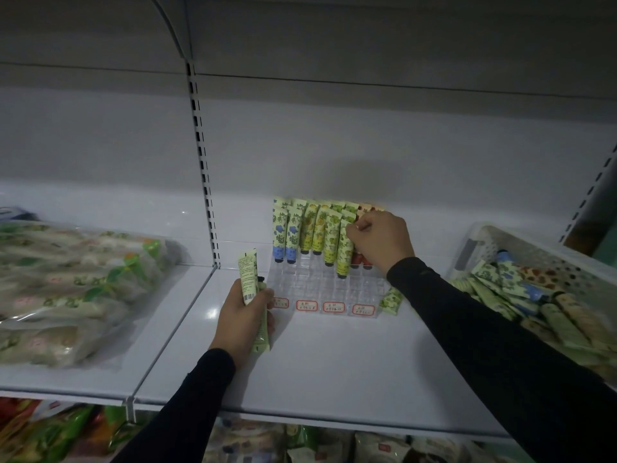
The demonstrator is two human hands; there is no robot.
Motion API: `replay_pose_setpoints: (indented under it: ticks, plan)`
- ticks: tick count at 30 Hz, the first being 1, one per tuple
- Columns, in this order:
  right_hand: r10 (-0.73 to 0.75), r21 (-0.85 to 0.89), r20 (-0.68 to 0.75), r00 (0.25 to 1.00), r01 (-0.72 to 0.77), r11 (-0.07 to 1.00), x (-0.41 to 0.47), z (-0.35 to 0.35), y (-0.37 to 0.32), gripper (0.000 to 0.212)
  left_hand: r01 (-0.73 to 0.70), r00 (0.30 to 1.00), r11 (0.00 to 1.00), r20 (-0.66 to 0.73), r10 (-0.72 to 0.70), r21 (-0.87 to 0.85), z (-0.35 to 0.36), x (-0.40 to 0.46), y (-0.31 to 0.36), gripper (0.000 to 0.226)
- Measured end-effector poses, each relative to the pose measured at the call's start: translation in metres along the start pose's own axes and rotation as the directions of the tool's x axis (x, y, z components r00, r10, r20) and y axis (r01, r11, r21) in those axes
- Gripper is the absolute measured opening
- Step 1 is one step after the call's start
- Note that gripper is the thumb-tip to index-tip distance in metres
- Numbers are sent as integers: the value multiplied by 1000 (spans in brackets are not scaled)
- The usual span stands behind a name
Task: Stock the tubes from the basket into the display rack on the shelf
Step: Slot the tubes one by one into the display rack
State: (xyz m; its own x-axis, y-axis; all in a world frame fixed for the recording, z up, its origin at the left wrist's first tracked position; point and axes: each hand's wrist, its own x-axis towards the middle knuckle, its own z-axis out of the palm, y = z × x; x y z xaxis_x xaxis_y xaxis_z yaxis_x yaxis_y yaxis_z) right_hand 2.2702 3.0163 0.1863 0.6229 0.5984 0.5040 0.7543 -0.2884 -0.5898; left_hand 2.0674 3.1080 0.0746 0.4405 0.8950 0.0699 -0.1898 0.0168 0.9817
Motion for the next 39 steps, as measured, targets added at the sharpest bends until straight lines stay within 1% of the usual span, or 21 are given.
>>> replay_pose_setpoints:
  ticks: [4,7,12,15,17,19,22,24,26,27,28,29,32,33,35,37,39]
  plan:
    - [23,58,5,1000,-23,998,-3,-3,1,25,3,1000,1000,3,-3,4,0,0,1,7]
    - [18,40,-48,999,-16,999,-8,-9,-2,29,-1,1000,1000,-2,1,8,0,0,0,6]
    - [-23,118,-148,989,41,992,-21,-22,-5,33,-27,999,998,-24,29,49,-2,-5,4,6]
    - [-93,109,-127,988,107,988,-31,-28,-5,34,-52,999,997,14,51,54,-1,-12,11,18]
    - [-118,135,-25,993,120,984,-37,-29,-4,32,-63,994,997,91,58,46,4,-17,19,21]
    - [-129,181,137,982,103,978,-45,-30,-7,29,-38,983,999,181,40,-13,12,-19,30,26]
    - [-158,233,352,923,78,969,-61,-28,-12,24,12,965,993,260,20,-119,26,-24,47,29]
    - [-130,268,478,869,-3,963,-69,-25,-12,27,22,965,984,263,26,-179,36,-28,56,28]
    - [-88,247,623,778,-89,965,-76,-22,-11,39,41,966,964,258,28,-261,45,-31,61,27]
    - [-75,233,681,728,-119,965,-78,-21,-11,42,46,967,954,255,32,-295,48,-31,62,23]
    - [-66,232,718,693,-148,961,-81,-22,-10,40,44,968,949,248,36,-311,50,-32,63,20]
    - [-65,243,731,679,-171,955,-82,-23,-10,36,41,970,949,242,38,-313,52,-32,63,18]
    - [-73,291,711,700,-198,936,-79,-29,-6,20,53,974,952,224,17,-301,50,-31,61,13]
    - [-78,296,689,720,-182,938,-77,-31,-5,15,64,978,957,209,-3,-284,48,-31,60,11]
    - [-72,277,624,778,-134,951,-75,-37,-2,13,85,985,968,164,-46,-236,43,-30,60,10]
    - [-68,191,526,848,-40,981,-74,-42,-1,14,112,987,970,136,-84,-215,40,-29,59,14]
    - [-134,115,413,901,94,989,-71,-42,2,20,160,983,959,131,-132,-232,39,-30,59,17]
